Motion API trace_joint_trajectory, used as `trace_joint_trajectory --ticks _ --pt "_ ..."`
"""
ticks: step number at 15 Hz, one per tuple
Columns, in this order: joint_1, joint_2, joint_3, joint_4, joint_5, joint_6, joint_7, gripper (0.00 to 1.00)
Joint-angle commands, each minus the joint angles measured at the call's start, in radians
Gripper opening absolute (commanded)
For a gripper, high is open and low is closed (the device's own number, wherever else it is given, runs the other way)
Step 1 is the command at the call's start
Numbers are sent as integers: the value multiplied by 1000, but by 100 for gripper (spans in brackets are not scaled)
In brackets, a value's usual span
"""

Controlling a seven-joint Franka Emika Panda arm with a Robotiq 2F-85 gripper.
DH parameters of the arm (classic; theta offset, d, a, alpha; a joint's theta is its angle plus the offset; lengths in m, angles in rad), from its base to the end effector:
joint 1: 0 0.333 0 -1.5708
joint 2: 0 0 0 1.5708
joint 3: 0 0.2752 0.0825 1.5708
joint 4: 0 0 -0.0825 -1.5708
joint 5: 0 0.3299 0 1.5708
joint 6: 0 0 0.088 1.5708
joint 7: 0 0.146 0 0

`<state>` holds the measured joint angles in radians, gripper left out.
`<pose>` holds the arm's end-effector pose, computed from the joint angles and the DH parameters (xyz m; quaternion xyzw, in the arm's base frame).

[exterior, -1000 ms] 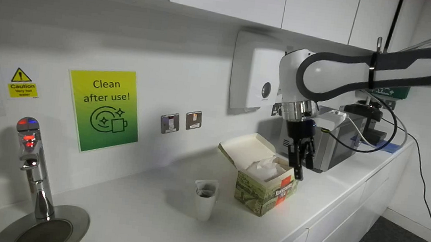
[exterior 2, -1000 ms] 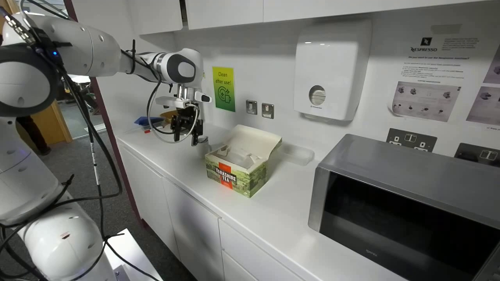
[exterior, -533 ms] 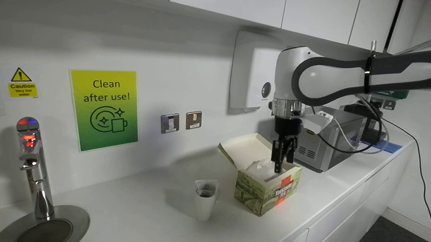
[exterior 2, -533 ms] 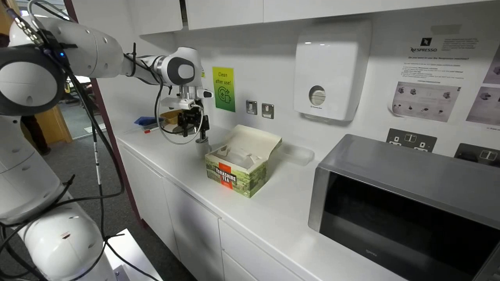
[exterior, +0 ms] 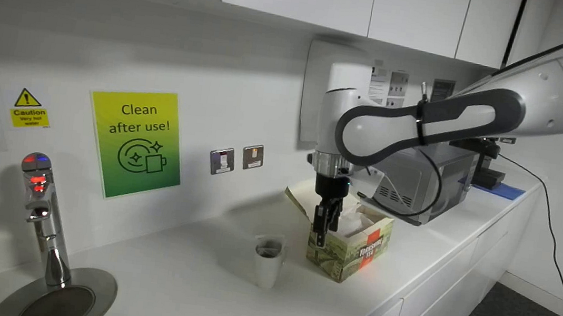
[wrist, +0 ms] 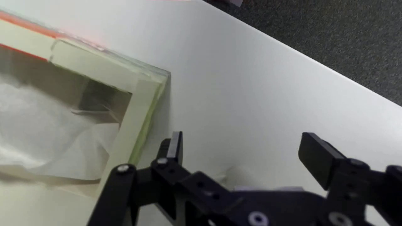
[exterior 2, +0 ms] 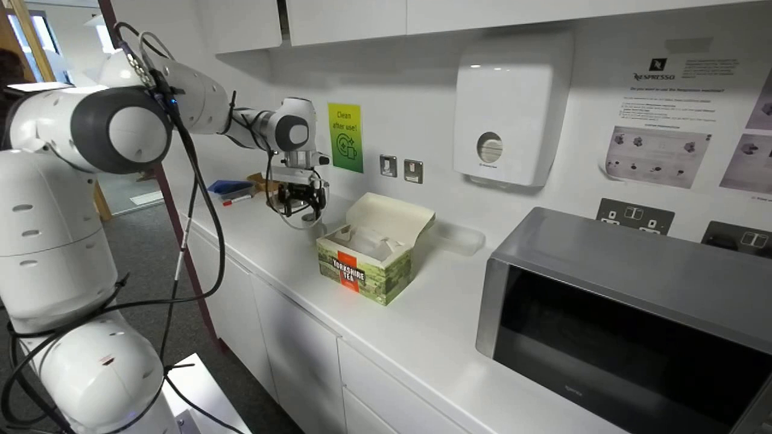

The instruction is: Move the tea bag from the mug to the box

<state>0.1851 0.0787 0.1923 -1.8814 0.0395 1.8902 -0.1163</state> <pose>0.4804 0.1937 0.4011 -0.9704 -0.2375 0.0374 0.0214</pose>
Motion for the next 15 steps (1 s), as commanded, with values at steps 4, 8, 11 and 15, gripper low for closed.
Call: trace_joint_trajectory --ticks 4,8,11,15 --pt "44 93 34 120 -119 17 -103 100" --pt "48 94 35 110 -111 0 -70 100" --pt "48 94 34 111 -112 0 -70 100" --pt "46 102 34 119 -113 -4 -84 100"
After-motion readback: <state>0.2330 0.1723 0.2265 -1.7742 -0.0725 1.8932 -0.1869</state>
